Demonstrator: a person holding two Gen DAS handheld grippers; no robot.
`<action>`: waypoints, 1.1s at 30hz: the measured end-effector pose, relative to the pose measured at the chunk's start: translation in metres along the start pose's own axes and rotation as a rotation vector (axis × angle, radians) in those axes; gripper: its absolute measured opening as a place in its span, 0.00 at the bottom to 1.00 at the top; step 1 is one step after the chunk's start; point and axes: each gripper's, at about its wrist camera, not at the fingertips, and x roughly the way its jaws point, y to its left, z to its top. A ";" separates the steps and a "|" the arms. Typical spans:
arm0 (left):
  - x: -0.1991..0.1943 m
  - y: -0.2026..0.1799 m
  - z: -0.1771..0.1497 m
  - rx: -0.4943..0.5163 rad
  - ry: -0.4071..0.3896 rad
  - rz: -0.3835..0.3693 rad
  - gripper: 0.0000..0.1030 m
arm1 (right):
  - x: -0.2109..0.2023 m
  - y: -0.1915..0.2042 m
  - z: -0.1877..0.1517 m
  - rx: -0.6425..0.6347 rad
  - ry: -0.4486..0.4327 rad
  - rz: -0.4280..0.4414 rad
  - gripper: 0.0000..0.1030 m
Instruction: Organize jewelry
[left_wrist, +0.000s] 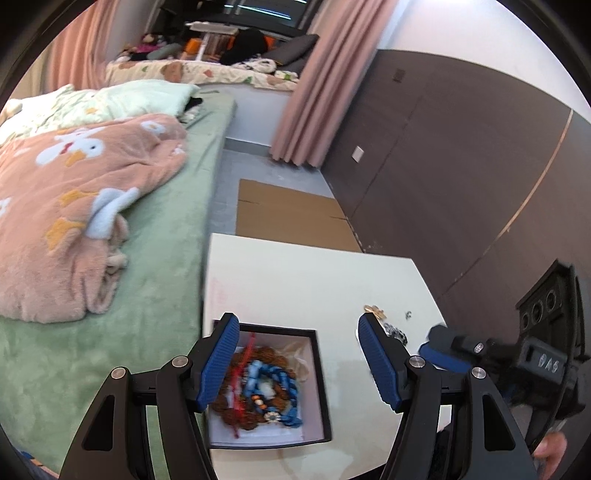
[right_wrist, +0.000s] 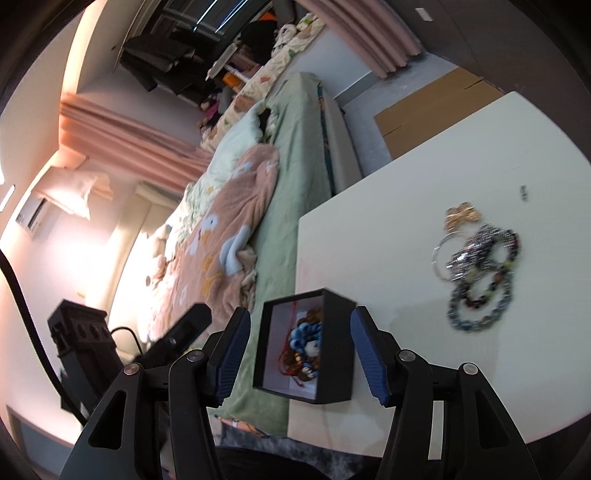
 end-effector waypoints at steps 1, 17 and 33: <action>0.004 -0.005 -0.001 0.011 0.007 -0.003 0.66 | -0.006 -0.004 0.002 0.011 -0.015 -0.010 0.69; 0.052 -0.064 -0.011 0.097 0.085 -0.059 0.66 | -0.066 -0.074 0.023 0.204 -0.115 -0.133 0.79; 0.116 -0.099 -0.024 0.166 0.185 -0.044 0.40 | -0.065 -0.108 0.032 0.239 -0.085 -0.167 0.79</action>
